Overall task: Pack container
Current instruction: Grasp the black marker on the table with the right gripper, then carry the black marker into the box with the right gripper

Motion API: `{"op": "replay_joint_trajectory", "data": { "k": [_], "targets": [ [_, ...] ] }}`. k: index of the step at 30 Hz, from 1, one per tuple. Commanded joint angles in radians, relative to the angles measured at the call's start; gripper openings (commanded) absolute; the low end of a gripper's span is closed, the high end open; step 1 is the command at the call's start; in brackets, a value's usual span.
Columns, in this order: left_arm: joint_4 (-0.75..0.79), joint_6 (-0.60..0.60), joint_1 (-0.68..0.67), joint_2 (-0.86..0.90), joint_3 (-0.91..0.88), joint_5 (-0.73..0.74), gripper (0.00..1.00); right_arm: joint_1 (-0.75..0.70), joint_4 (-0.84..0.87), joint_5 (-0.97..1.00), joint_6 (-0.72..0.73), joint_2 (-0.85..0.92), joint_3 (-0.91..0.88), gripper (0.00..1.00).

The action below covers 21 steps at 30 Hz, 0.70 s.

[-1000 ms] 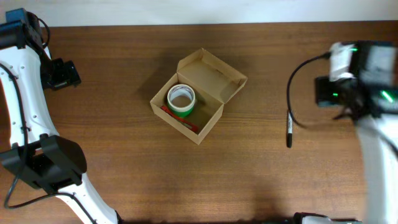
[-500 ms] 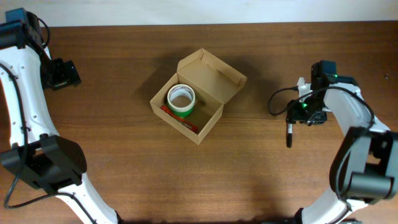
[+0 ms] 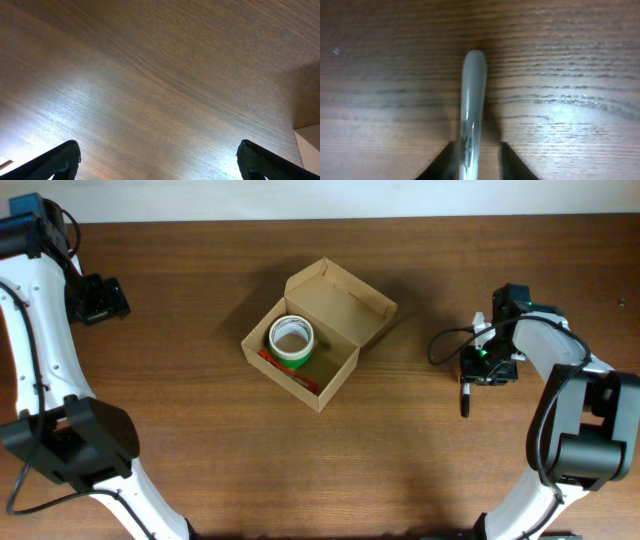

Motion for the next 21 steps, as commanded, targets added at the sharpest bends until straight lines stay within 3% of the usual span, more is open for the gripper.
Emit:
{"op": "replay_joint_trajectory", "data": {
  "k": [1, 4, 11, 17, 18, 21],
  "targets": [
    [0.0, 0.013, 0.003, 0.007, -0.006, -0.003, 1.0, -0.001, 0.008, 0.011, 0.03, 0.021, -0.028, 0.15],
    [-0.001, 0.013, 0.003, 0.007, -0.006, -0.003, 1.0, -0.001, 0.013, 0.011, 0.043, 0.02, -0.027, 0.04],
    [-0.001, 0.013, 0.003, 0.007, -0.006, -0.003, 1.0, 0.012, -0.107, -0.033, 0.057, -0.013, 0.13, 0.04],
    [0.0, 0.013, 0.003, 0.007, -0.006, -0.003, 1.0, 0.119, -0.403, -0.053, 0.012, -0.063, 0.563, 0.04],
    [-0.001, 0.013, 0.003, 0.007, -0.006, -0.003, 1.0, 0.175, -0.485, -0.054, -0.003, -0.062, 0.711, 0.04],
    [-0.001, 0.013, 0.003, 0.007, -0.006, -0.003, 1.0, 0.305, -0.579, -0.052, -0.045, -0.062, 0.927, 0.04]
  ]
}}
